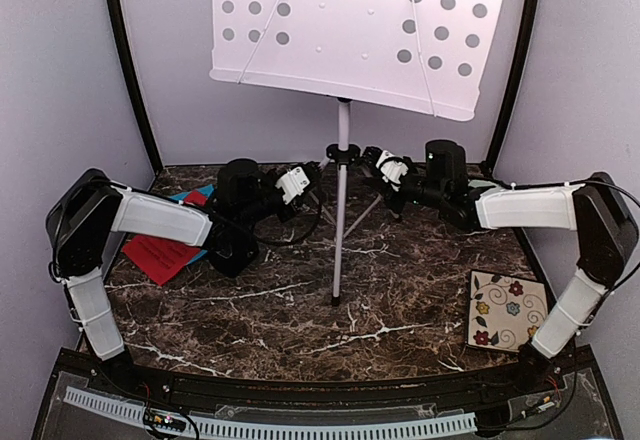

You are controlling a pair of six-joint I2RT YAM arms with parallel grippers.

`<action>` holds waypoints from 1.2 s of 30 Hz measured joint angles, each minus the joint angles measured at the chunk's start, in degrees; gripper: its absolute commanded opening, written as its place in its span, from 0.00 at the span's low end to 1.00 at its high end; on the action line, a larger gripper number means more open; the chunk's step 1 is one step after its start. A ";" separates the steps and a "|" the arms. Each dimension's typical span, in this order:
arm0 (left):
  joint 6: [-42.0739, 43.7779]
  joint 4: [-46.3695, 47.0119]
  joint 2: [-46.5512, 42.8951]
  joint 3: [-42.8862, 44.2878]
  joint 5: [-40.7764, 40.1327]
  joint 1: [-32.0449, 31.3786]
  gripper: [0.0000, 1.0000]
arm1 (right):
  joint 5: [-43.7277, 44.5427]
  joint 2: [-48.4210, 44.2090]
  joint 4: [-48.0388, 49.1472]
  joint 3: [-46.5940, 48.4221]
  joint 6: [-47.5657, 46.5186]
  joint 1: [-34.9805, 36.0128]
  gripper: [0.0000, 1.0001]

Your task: Set up the instrument practice props

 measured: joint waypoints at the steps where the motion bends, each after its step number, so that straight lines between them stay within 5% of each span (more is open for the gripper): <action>1: 0.13 0.46 0.52 0.48 -0.04 0.33 0.00 | -0.02 0.72 -0.37 1.22 -0.96 -0.24 0.00; 15: 0.46 2.91 7.19 4.48 -2.03 2.38 0.01 | -1.68 8.96 -2.60 9.03 -3.04 -2.89 0.01; 22: -0.15 2.93 7.21 4.48 -2.27 2.54 0.21 | -1.81 9.75 -1.14 9.11 -2.78 -2.95 0.34; 29: 0.37 1.46 5.62 3.15 -2.03 2.99 0.65 | 1.62 9.16 -0.35 9.25 -1.44 -4.15 0.73; 31: -0.42 0.50 4.28 2.69 -1.11 3.04 0.69 | 1.99 8.48 0.00 9.20 -0.59 -4.31 0.88; 36: -2.14 -1.66 0.02 1.29 0.87 2.82 0.70 | 2.73 3.98 1.57 6.21 2.43 -3.89 0.97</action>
